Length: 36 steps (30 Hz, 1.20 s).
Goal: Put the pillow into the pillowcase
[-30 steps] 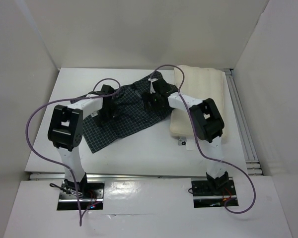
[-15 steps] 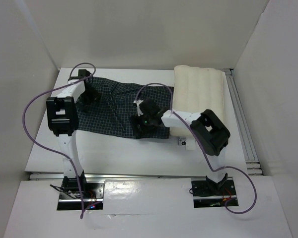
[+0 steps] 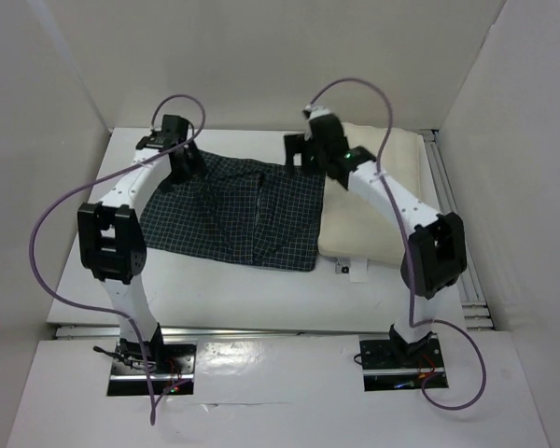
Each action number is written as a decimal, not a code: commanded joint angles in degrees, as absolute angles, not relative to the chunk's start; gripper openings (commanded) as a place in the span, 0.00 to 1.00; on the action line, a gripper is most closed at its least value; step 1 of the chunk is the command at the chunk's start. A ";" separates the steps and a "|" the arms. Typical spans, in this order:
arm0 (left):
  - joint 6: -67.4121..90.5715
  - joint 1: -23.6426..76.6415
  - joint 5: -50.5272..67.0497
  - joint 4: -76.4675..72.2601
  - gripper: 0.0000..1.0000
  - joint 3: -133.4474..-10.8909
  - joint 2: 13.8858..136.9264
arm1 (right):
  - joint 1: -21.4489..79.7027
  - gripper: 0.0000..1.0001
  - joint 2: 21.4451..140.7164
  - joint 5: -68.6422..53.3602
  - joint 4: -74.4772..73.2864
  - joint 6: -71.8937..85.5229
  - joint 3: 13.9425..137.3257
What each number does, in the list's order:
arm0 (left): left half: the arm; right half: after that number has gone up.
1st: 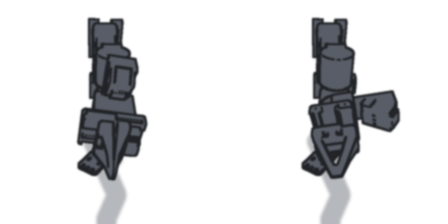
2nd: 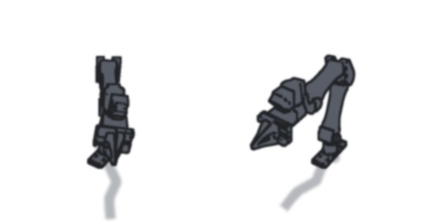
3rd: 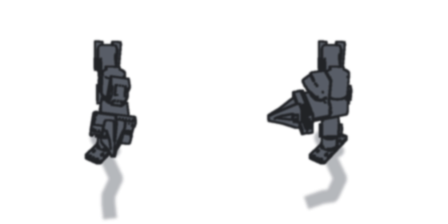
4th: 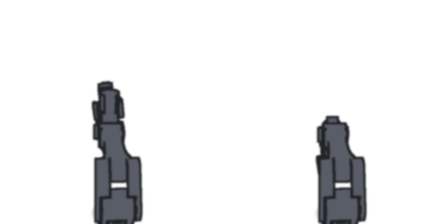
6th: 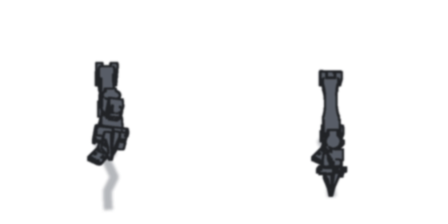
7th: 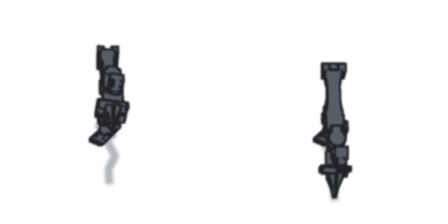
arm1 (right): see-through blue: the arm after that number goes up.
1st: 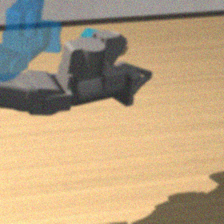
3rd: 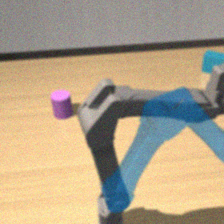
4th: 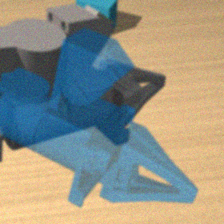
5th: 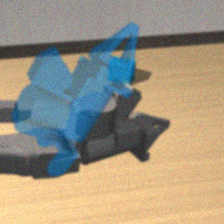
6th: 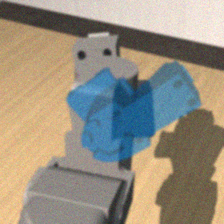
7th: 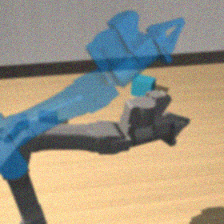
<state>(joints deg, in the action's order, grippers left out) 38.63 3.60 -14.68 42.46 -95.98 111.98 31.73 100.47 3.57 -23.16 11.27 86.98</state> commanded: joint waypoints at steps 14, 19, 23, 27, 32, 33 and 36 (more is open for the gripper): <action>31.64 14.94 -5.71 35.94 1.00 -87.89 101.59 | 9.40 1.00 146.59 13.97 -25.41 5.62 138.60; 31.64 15.47 -3.60 35.95 1.00 -89.20 104.06 | 8.79 1.00 150.21 8.19 -26.45 3.35 137.82; 31.64 15.47 -4.13 35.95 1.00 -89.74 105.29 | 10.98 1.00 150.82 10.18 -29.60 1.41 132.20; 31.64 15.47 -3.52 35.95 1.00 -89.74 105.29 | 11.60 1.00 147.84 15.11 -30.32 2.02 128.68; 31.64 15.47 -2.47 34.81 1.00 -90.26 105.82 | 10.02 1.00 137.49 8.62 -31.38 4.39 124.81; 31.64 15.47 -2.46 34.80 1.00 -90.26 105.82 | 10.02 1.00 136.33 8.61 -31.90 4.39 124.28; 31.64 15.47 -1.93 34.28 1.00 -91.31 106.96 | 10.02 1.00 134.04 8.00 -34.70 3.79 125.23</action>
